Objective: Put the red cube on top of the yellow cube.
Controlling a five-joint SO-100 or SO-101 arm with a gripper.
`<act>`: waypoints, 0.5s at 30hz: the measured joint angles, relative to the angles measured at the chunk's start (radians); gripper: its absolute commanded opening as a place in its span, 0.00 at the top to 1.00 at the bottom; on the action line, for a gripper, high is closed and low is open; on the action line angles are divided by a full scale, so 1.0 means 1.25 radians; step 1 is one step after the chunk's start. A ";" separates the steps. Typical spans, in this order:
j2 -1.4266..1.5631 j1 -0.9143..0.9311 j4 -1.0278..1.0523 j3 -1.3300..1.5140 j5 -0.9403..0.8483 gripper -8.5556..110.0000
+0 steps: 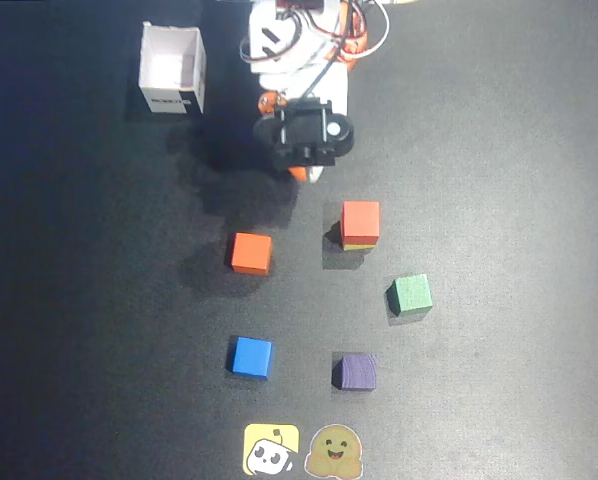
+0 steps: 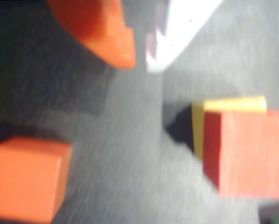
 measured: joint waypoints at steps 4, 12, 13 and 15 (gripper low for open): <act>0.000 0.000 0.039 0.000 -0.002 0.93; 0.000 -0.032 0.044 0.000 -0.038 0.93; 0.000 -0.033 0.044 0.000 -0.038 0.93; 0.000 -0.033 0.044 0.000 -0.038 0.93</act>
